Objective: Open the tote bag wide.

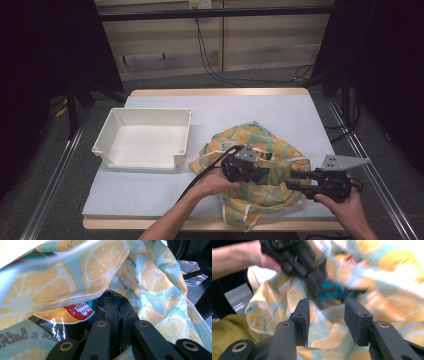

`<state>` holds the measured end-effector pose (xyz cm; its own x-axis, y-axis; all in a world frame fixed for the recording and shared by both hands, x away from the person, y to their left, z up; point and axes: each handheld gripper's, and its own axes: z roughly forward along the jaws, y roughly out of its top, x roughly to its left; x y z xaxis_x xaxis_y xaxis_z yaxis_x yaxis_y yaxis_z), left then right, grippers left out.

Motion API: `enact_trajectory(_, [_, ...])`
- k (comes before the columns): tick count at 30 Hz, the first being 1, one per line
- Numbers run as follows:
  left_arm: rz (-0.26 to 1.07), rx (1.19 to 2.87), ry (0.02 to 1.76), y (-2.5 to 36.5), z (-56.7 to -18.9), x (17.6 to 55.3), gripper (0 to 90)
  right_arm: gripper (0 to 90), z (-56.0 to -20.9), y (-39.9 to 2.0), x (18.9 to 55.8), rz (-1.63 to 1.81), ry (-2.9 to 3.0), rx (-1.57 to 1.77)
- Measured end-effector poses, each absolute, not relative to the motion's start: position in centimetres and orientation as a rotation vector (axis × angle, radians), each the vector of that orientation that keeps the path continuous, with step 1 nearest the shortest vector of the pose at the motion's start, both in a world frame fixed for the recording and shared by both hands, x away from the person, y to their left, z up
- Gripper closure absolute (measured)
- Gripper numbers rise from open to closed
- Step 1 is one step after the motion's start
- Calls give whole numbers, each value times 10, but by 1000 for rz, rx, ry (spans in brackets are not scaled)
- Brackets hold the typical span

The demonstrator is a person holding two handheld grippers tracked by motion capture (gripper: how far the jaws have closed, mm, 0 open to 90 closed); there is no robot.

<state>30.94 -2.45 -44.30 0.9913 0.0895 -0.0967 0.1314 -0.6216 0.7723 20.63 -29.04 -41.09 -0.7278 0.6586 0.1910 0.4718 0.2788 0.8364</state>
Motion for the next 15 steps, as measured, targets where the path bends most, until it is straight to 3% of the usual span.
enact_trajectory(7, [-60,2227,154,-22,-440,306,871,471,-386,-295,222,1497,2247,996])
enact_trajectory(15, [-76,2175,159,-14,-428,301,871,289,-411,-269,265,1373,2356,1007])
